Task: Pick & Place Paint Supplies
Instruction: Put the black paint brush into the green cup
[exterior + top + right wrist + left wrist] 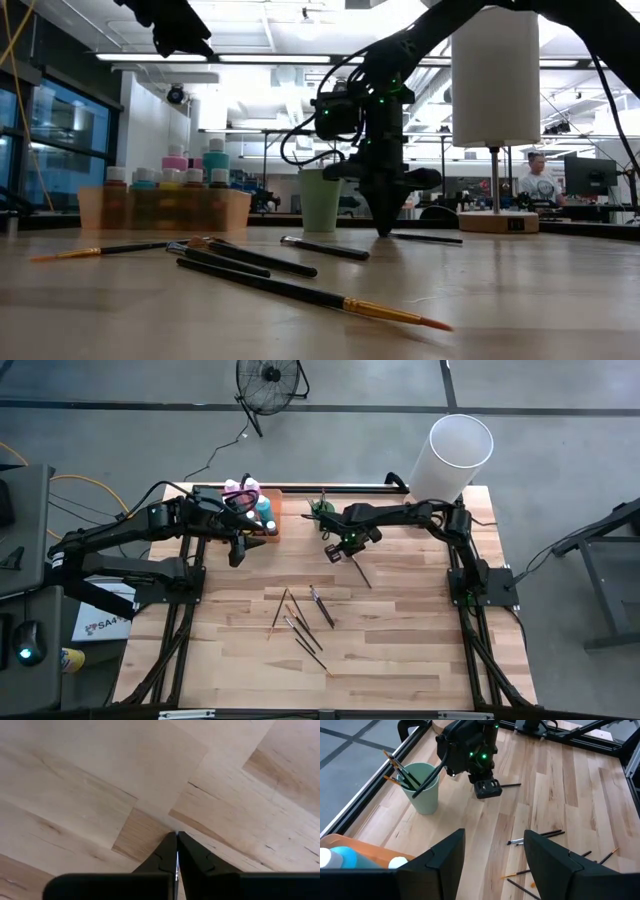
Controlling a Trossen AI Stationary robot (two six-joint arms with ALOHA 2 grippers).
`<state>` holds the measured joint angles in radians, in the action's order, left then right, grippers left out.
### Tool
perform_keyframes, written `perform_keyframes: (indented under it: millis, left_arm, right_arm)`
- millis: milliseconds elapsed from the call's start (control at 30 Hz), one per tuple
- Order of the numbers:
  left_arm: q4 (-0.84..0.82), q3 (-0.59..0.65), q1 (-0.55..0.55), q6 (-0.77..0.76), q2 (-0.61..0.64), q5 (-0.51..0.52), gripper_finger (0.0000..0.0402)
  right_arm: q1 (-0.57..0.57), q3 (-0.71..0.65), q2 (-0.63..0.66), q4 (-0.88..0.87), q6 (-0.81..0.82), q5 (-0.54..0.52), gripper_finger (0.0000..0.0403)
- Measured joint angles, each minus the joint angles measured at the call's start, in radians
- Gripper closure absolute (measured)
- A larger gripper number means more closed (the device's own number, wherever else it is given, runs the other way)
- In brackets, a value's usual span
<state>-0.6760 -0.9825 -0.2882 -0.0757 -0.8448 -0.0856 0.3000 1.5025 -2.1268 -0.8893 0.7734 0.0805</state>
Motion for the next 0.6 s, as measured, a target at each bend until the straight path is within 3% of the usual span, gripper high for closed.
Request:
perform_keyframes:
  millis: [267,600]
  left_arm:
    - [0.000,0.000,0.000,0.000,0.000,0.000,0.0202]
    - [0.000,0.000,0.000,0.000,0.000,0.001,0.0202]
  right_arm:
    - [-0.012,-0.001,0.064,0.008,0.007,0.015,0.0399]
    - [-0.050,0.000,0.189,0.085,0.045,-0.095,0.0399]
